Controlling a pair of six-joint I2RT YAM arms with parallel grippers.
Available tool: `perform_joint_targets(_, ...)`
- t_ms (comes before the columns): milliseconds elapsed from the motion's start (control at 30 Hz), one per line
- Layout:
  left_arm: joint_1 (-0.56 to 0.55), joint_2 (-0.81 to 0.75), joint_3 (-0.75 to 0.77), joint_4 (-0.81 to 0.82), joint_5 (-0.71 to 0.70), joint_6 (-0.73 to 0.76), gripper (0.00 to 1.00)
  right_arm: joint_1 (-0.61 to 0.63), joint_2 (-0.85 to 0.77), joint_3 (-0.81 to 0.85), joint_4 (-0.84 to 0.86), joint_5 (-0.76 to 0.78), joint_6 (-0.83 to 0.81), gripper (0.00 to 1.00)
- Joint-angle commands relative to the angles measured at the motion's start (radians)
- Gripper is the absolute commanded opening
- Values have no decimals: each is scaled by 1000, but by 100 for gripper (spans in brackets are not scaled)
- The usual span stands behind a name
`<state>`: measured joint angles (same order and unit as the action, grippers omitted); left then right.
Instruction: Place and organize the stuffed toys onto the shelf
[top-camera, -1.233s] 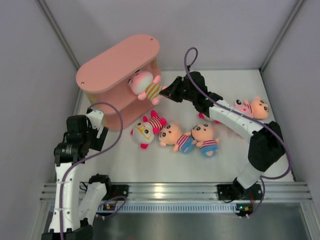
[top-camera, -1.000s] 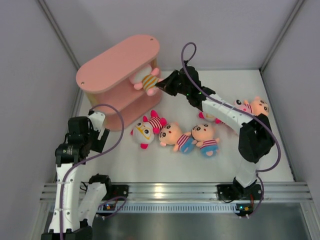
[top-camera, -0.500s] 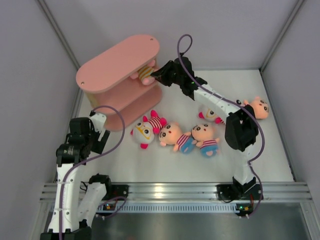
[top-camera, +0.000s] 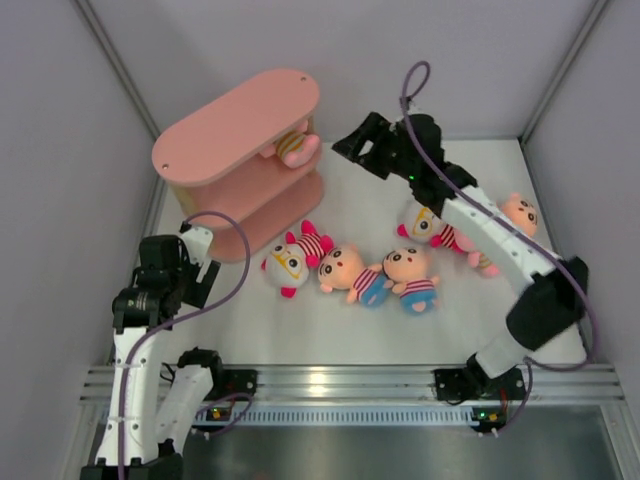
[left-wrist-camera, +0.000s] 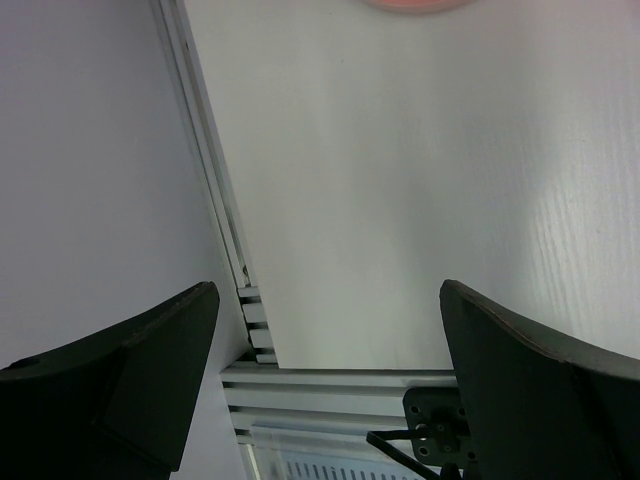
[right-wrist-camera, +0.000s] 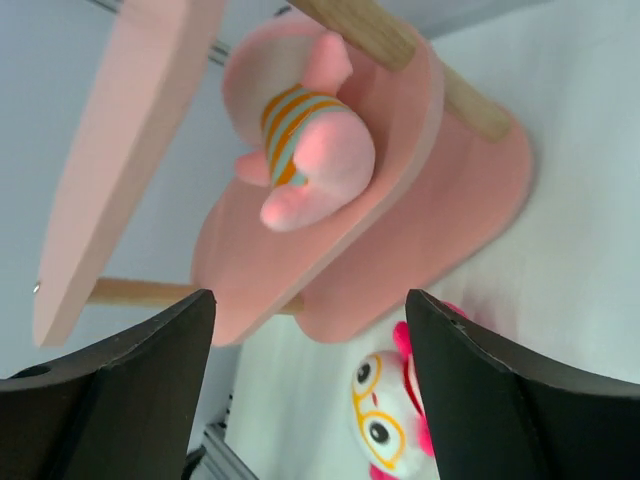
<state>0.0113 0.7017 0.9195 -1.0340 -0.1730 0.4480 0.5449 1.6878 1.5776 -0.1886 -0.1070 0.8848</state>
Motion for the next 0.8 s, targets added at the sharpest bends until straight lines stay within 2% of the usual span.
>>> perform_joint_targets(0,-4,-11,-2,6,7,-8,99,-94,-336,-134,-50,30,-190,78)
perform_joint_targets(133,-4,-16,-4,6,29,-12,99,-314,-588,-368,-224,-2,-277,84)
perform_joint_targets(167,-5,-15,-5,6,36,-14,99,-450,-632,-474,-242,-19,-300,84)
perform_joint_targets(233,-5,-11,-4,6,44,-18,98,-625,-735,-571,-265,-85,-332,83)
perform_joint_targets(267,-5,-11,-4,6,43,-19,99,-790,-772,-646,-288,-114,-372,82)
perform_joint_targets(300,-5,-13,-1,6,40,-17,99,-872,-781,-677,-296,-146,-394,82)
perform_joint_targets(333,-4,-11,1,6,33,-14,99,-935,-787,-700,-314,-101,-386,81)
perform_joint_targets(433,-36,-19,1,5,1,-9,99,-997,-829,-871,-224,-59,-229,82)
perform_joint_targets(533,-47,-28,-2,5,-14,-15,98,-1094,-878,-1011,-121,6,-140,82)
perform_joint_targets(600,-56,-24,-11,5,-20,-14,99,-1135,-866,-1053,-58,7,-130,81)
perform_joint_targets(767,-73,-10,-21,5,-20,-3,99,-1136,-736,-1128,64,-86,-152,80)
